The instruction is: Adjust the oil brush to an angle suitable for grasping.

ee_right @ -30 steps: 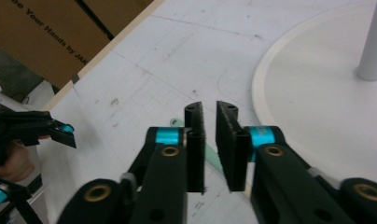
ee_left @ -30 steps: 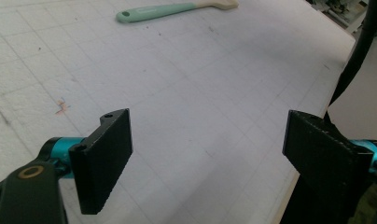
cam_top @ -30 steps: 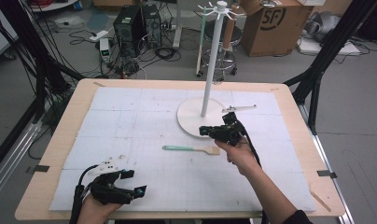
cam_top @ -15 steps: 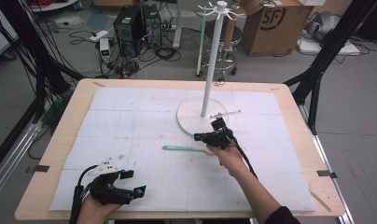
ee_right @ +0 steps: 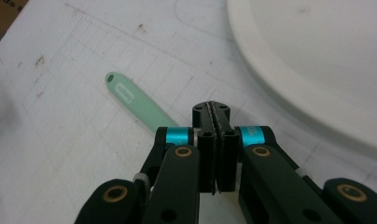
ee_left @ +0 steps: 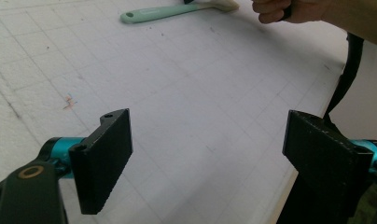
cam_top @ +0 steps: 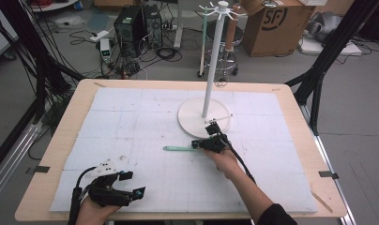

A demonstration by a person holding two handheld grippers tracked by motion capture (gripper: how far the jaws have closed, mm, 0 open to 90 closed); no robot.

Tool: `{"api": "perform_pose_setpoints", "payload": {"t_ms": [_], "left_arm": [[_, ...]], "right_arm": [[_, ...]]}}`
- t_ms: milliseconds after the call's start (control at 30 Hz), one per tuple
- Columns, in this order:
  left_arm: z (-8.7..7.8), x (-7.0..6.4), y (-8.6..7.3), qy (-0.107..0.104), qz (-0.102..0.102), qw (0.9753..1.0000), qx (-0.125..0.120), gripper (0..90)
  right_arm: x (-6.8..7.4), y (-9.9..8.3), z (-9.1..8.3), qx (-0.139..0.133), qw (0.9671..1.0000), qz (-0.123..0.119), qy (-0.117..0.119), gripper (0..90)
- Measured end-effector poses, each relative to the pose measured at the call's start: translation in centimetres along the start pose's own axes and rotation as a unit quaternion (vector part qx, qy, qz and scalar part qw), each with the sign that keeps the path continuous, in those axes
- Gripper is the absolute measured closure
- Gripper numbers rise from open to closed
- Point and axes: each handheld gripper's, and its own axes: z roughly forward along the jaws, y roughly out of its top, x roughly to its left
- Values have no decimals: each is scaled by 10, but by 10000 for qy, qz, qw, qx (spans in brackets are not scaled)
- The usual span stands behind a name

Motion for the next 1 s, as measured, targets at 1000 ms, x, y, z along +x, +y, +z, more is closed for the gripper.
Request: {"api": "perform_pose_setpoints", "payload": {"t_ms": [1000], "left_arm": [[3,-5,2,0,88,10000,28,165]], "right_arm": [[9,-42,-27,-33,9998,156,68,894]]}}
